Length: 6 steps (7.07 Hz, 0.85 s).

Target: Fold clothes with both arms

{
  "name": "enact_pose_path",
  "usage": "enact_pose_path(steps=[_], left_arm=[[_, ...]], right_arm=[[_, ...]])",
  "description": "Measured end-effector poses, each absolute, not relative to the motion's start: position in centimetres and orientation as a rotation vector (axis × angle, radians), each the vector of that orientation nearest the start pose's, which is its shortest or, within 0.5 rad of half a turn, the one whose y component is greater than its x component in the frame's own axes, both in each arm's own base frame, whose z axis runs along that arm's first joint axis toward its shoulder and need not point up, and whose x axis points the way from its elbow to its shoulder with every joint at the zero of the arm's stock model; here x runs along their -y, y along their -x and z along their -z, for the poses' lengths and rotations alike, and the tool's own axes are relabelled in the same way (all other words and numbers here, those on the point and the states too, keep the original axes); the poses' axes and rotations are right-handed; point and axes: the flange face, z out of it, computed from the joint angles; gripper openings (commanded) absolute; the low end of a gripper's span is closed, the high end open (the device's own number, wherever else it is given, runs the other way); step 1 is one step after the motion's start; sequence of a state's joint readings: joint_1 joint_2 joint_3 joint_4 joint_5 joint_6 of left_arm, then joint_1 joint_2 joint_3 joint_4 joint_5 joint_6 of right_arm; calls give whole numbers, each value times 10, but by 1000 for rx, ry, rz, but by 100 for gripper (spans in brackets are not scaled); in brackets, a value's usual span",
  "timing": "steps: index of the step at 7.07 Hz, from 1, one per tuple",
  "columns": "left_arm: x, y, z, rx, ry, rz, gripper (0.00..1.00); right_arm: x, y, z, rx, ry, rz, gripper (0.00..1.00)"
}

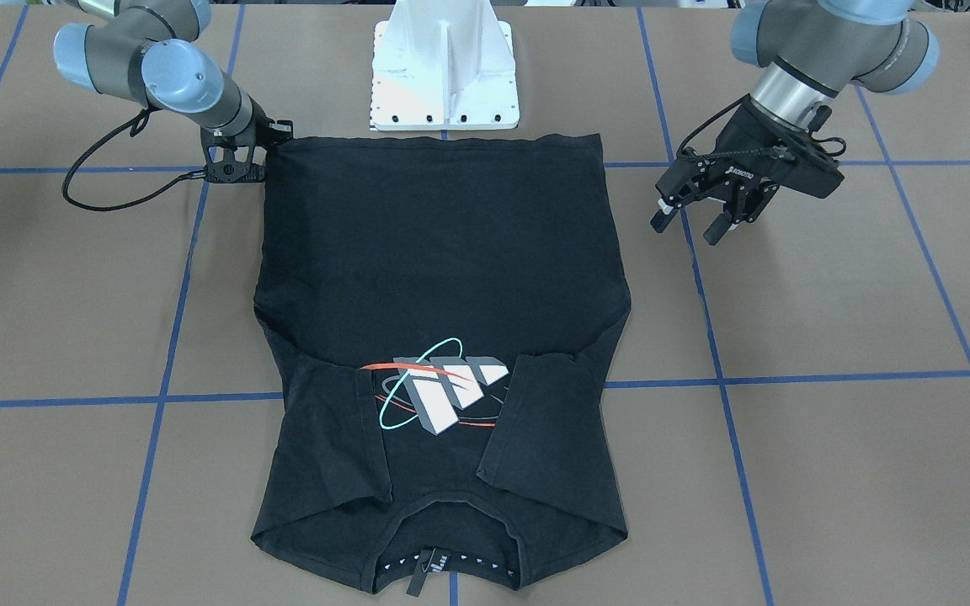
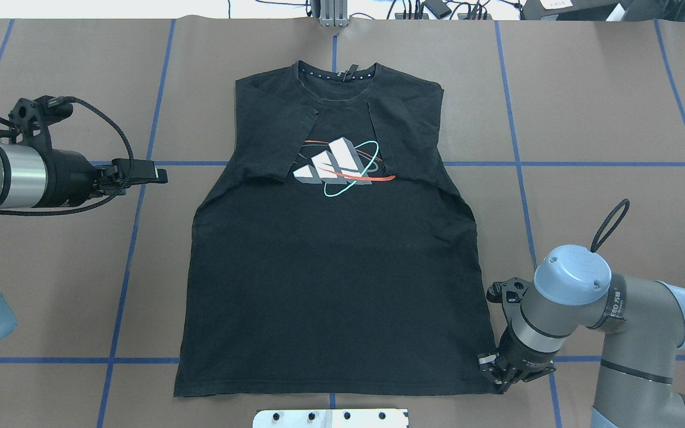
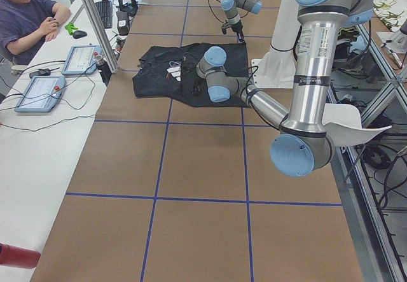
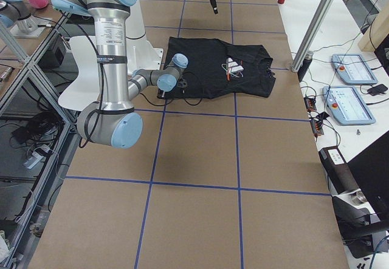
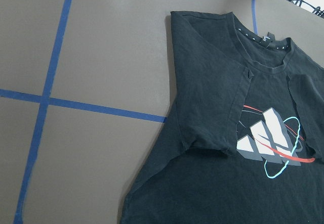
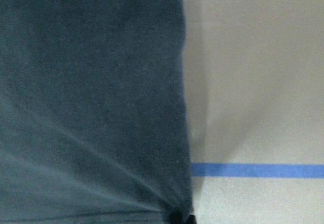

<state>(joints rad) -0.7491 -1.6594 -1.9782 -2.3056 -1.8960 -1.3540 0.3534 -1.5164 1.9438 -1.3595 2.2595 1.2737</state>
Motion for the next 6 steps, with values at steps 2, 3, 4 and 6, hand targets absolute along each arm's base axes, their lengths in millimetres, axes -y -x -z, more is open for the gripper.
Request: enact_pose_path(steps=[2, 3, 4, 6], left_arm=[[418, -299, -336, -1215, -318, 262, 100], [418, -299, -335, -1216, -318, 262, 100], [417, -299, -334, -1219, -316, 264, 100], [407, -307, -334, -1228, -284, 263, 100]], right_arm=[[245, 445, -421, 809, 439, 164, 0], [250, 437, -412, 833, 443, 161, 0], [254, 429, -398, 866, 436, 163, 0], [258, 415, -375, 919, 417, 170, 0]])
